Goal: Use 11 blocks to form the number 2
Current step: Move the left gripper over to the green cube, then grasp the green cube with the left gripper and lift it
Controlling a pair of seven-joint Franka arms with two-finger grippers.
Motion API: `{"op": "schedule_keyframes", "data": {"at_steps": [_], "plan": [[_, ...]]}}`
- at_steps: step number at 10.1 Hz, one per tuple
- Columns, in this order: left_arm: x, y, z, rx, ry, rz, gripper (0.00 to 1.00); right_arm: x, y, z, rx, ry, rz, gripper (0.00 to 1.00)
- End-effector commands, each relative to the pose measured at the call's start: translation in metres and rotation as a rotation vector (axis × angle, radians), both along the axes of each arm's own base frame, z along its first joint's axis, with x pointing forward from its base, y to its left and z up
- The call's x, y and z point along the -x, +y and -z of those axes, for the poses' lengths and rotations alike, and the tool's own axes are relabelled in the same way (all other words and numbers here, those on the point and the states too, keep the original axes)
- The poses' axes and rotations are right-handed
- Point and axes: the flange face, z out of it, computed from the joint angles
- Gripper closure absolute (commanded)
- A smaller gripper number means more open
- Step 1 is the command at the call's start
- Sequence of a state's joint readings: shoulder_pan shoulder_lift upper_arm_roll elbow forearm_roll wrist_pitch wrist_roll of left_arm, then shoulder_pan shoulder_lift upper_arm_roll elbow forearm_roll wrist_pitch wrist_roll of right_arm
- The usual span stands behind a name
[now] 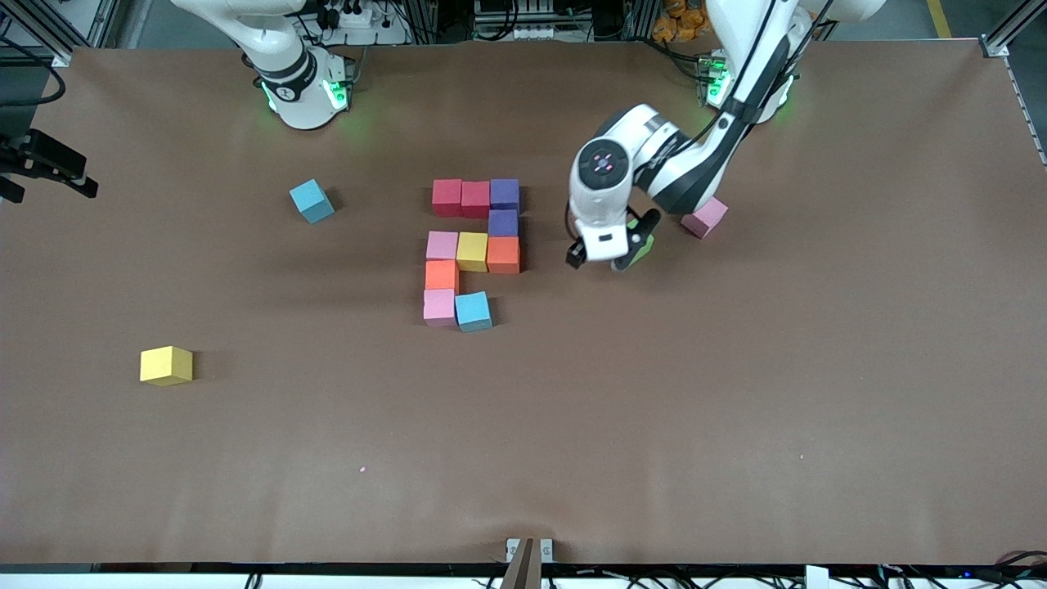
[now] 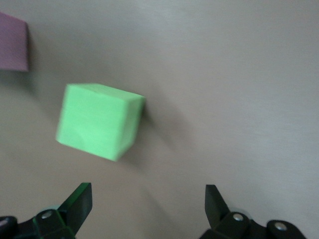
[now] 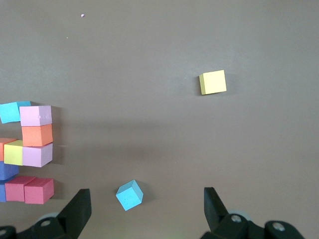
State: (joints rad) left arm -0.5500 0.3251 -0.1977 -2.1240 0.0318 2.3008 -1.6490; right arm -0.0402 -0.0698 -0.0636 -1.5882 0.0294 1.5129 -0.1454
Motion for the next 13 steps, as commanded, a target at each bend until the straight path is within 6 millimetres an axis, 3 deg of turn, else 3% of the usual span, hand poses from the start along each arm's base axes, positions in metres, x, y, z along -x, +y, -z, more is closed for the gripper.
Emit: {"op": "schedule_keyframes", "data": {"at_steps": [1, 3, 7, 9, 11, 12, 13], "plan": [[0.030, 0.043, 0.002, 0.010, 0.006, 0.096, 0.00, -0.001, -0.001, -0.012, 0.012, -0.020, -0.004, 0.00], [0.019, 0.064, 0.012, 0.023, 0.007, 0.132, 0.00, -0.003, 0.000, -0.010, 0.012, -0.020, -0.004, 0.00], [0.018, 0.063, 0.035, 0.065, -0.038, 0.135, 0.00, -0.005, -0.002, -0.008, 0.024, -0.026, -0.001, 0.00], [0.020, 0.063, 0.043, 0.072, -0.041, 0.137, 0.00, -0.012, -0.015, 0.002, 0.028, -0.021, 0.022, 0.00], [0.021, 0.064, 0.056, 0.075, -0.046, 0.149, 0.00, -0.015, -0.010, -0.007, 0.039, -0.066, 0.012, 0.00], [0.021, 0.063, 0.058, 0.076, -0.049, 0.155, 0.05, -0.015, -0.013, -0.007, 0.036, -0.068, 0.017, 0.00], [0.018, 0.063, 0.056, 0.078, -0.054, 0.156, 0.68, -0.015, -0.010, -0.008, 0.036, -0.073, 0.014, 0.00]]}}
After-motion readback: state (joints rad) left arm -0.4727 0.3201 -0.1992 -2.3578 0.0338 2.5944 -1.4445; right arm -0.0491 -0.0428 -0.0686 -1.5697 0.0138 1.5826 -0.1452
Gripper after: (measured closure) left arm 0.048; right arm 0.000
